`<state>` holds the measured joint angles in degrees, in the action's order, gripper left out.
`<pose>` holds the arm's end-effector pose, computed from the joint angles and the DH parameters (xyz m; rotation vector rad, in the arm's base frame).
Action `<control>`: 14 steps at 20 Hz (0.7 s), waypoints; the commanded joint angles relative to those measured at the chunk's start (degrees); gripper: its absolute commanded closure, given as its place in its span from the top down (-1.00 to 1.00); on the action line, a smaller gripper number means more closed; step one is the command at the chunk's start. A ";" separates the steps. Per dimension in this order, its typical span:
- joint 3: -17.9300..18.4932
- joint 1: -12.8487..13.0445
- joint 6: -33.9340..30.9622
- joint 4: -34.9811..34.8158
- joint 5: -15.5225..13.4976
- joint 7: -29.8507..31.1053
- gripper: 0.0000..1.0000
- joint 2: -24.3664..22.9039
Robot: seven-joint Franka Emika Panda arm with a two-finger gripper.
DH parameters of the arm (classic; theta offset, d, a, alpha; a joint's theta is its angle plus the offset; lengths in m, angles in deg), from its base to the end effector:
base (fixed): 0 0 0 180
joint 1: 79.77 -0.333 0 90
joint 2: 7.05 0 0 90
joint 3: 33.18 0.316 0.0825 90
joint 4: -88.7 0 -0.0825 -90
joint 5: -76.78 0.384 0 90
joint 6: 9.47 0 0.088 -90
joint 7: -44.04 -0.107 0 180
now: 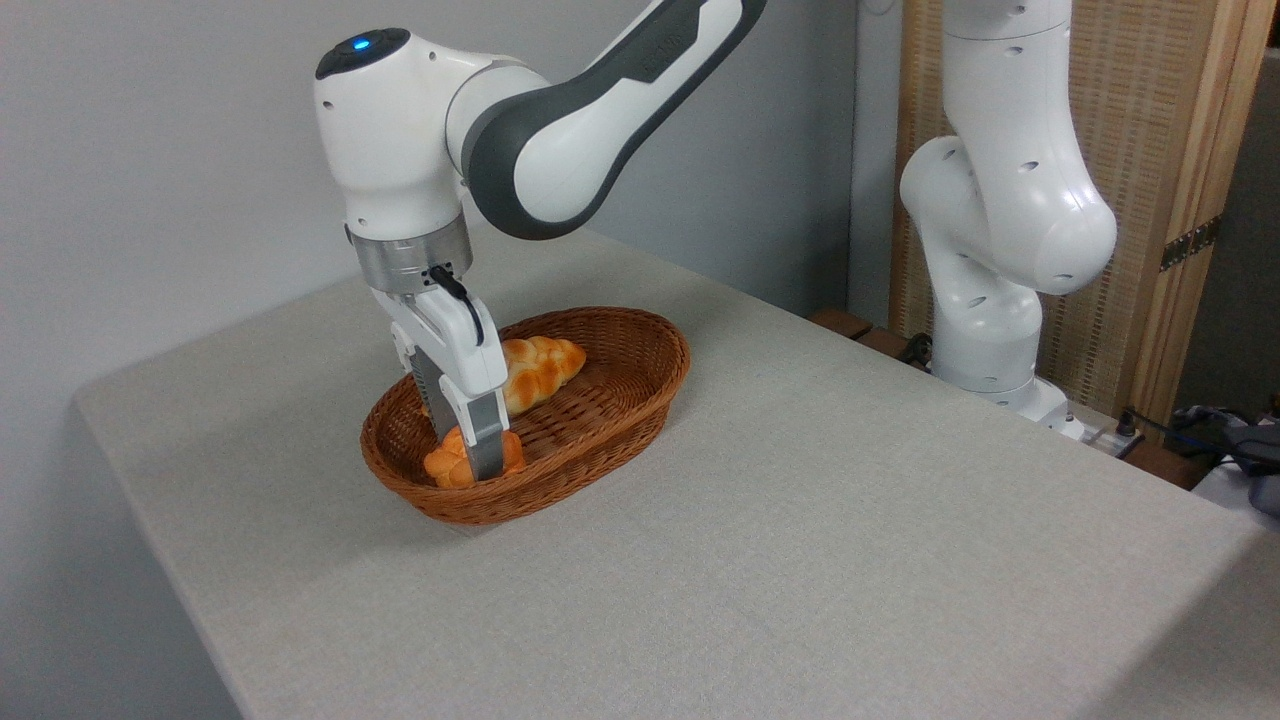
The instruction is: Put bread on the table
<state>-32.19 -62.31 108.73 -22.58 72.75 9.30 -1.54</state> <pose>0.5581 -0.1691 0.4355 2.8033 -1.2880 0.0524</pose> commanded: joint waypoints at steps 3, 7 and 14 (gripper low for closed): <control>-0.03 0.29 0.54 -0.07 0.78 0.12 -0.45 0.03; -0.03 0.29 0.45 -0.16 0.78 0.12 -0.49 -0.06; -0.03 0.38 0.27 -0.08 0.78 0.03 -0.51 -0.15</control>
<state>-32.21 -62.26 108.73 -22.58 72.75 9.29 -1.54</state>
